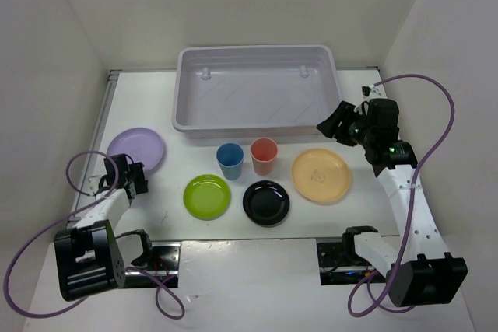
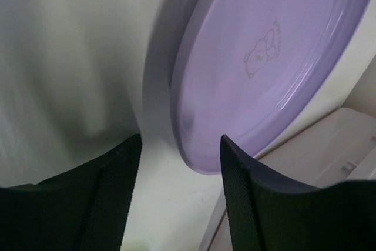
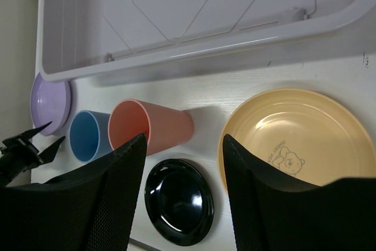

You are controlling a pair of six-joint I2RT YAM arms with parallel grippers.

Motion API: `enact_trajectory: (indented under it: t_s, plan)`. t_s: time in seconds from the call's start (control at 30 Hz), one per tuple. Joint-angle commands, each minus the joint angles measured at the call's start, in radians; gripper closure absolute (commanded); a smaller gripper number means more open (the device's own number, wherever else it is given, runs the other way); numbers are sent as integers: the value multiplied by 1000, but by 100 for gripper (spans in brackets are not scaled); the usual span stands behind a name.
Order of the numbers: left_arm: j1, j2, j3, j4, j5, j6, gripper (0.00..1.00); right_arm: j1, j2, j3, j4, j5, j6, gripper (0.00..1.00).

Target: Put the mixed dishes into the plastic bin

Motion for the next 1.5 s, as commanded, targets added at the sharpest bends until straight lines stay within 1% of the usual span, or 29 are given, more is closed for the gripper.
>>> enact_trajectory:
  t_s: [0.0, 0.03, 0.07, 0.13, 0.17, 0.27, 0.3, 0.43, 0.5, 0.57, 0.6, 0.63, 0.73, 0.77, 0.83, 0.93, 0.97, 1.0, 1.03, 1.07, 1.1, 1.13, 1.17, 1.23, 1.33, 1.37, 1.4, 1.43, 1.47]
  plan:
    - [8, 53, 27, 86, -10, 36, 38, -7, -8, 60, 33, 3, 7, 40]
    - [8, 80, 41, 86, -10, 36, 38, -7, -8, 69, 33, 3, 7, 40]
    - [8, 96, 62, 86, -10, 51, 44, -7, -8, 69, 33, 13, 7, 40]
    - [8, 131, 73, 86, -10, 64, 47, -16, -8, 69, 24, 14, 7, 40]
    - [8, 131, 84, 86, -10, 64, 57, -16, -8, 79, 24, 14, 7, 40]
    - [17, 131, 84, 86, -38, 64, 77, -25, -8, 79, 15, 14, 7, 40]
    - [17, 131, 84, 86, -38, 76, 86, -25, -17, 88, 15, 14, 7, 40]
    - [27, 133, 105, 54, -48, 107, 100, -25, -39, 88, 4, 14, 7, 40]
    - [37, 81, 115, 54, -48, 116, 100, -25, -39, 88, -14, 14, 7, 39]
    - [37, 32, 134, 17, -48, 146, 100, -25, -51, 88, -27, 14, 7, 39]
    - [47, -17, 177, -1, -48, 163, 100, -25, -51, 88, -27, 14, 7, 39]
    - [47, -37, 209, -51, -64, 200, 100, -25, -63, 88, -27, 14, 7, 39]
    - [57, -106, 348, -128, -114, 249, 100, -25, -90, 88, -27, 4, 19, 39]
    - [57, -131, 378, -129, -114, 280, 100, -25, -90, 88, -27, -17, 19, 39]
    - [80, -131, 440, -138, -82, 311, 100, -25, -100, 88, -27, -32, 31, 39]
    - [64, -7, 626, -121, 85, 399, 100, -25, -110, 88, -27, -42, 50, 39]
    - [43, 80, 738, -121, 152, 448, 100, -25, -110, 88, -27, -33, 50, 39]
    - [20, 122, 792, -136, 172, 472, 100, -25, -110, 88, -18, -32, 50, 39]
    - [-29, 160, 838, -136, 191, 499, 100, -25, -101, 88, -18, -32, 60, 39]
    - [-51, 238, 887, -145, 221, 545, 100, -25, -100, 98, -18, -32, 60, 39]
    - [-71, 281, 976, -164, 237, 567, 100, -25, -90, 99, -8, -32, 60, 39]
    - [-106, 323, 1019, -176, 252, 587, 100, -25, -90, 99, 4, -32, 73, 39]
    - [-126, 408, 1061, -188, 263, 605, 100, -25, -81, 99, 4, -32, 85, 39]
    - [-163, 490, 1166, -199, 293, 653, 100, -25, -71, 109, 4, -32, 96, 39]
    - [-244, 686, 1274, -214, 317, 703, 100, -25, -71, 135, -7, -14, 106, 39]
    - [-291, 729, 1381, -263, 326, 722, 100, -25, -71, 146, -7, -14, 119, 39]
    - [-314, 775, 1447, -300, 326, 763, 100, -25, -71, 146, -7, -14, 119, 39]
    - [-337, 873, 1513, -337, 326, 786, 100, -25, -80, 146, -7, -3, 131, 39]
    - [-376, 925, 1588, -433, 317, 806, 100, -25, -80, 146, -7, -3, 140, 39]
